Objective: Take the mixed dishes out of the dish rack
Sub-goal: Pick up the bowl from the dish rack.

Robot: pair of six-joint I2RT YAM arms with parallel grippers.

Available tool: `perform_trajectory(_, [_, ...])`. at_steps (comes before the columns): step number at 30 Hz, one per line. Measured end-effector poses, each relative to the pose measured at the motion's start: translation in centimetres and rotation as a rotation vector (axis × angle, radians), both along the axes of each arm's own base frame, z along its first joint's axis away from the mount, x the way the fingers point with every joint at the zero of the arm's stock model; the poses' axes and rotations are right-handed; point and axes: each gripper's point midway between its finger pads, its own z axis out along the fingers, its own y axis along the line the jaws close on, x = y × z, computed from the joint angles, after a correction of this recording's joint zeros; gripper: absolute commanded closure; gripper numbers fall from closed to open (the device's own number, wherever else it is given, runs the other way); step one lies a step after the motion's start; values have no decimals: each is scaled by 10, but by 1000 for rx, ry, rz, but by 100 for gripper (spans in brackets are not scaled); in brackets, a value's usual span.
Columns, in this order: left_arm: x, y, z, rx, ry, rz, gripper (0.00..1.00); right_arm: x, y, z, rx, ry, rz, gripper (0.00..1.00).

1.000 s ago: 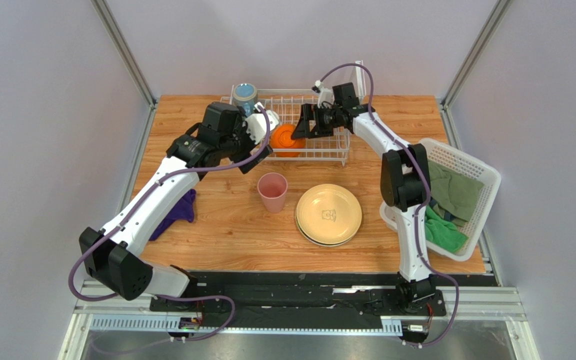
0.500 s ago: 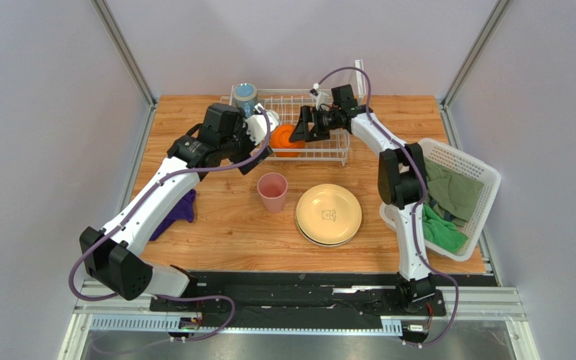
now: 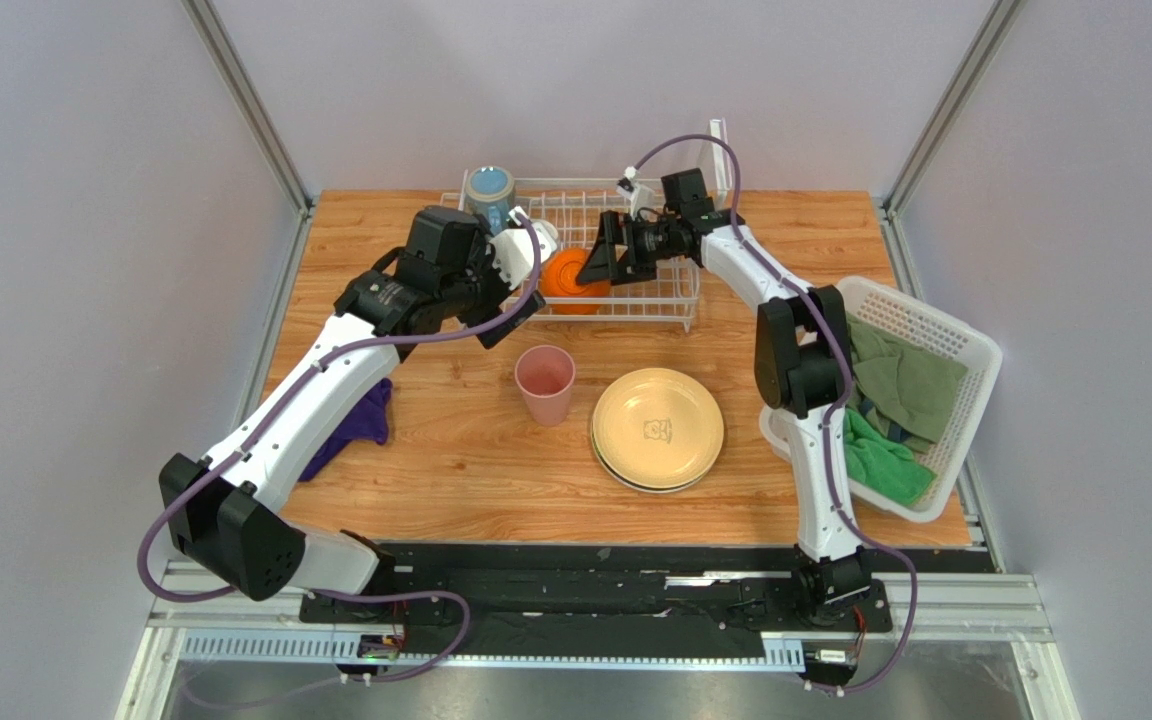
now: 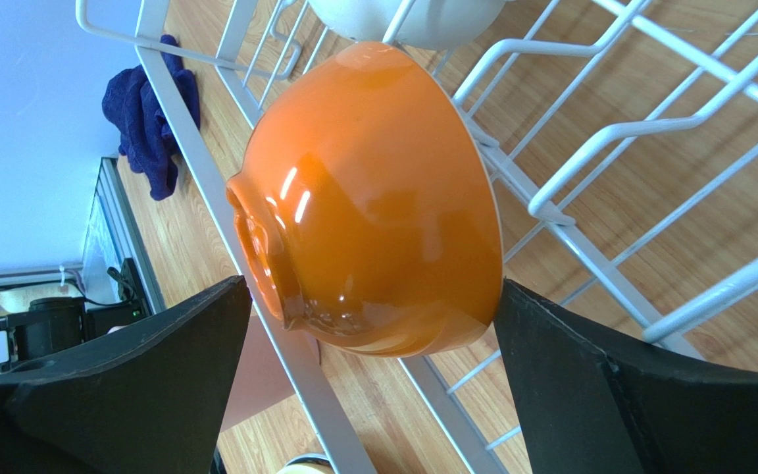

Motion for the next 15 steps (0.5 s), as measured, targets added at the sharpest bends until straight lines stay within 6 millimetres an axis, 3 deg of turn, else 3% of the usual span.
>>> perform_trajectory(8, [0, 1, -1, 3, 0, 4, 1, -2, 5, -8, 0, 27, 14, 16])
perform_trajectory(15, [0, 1, -5, 8, 6, 5, 1, 0, 9, -3, 9, 7, 21, 28])
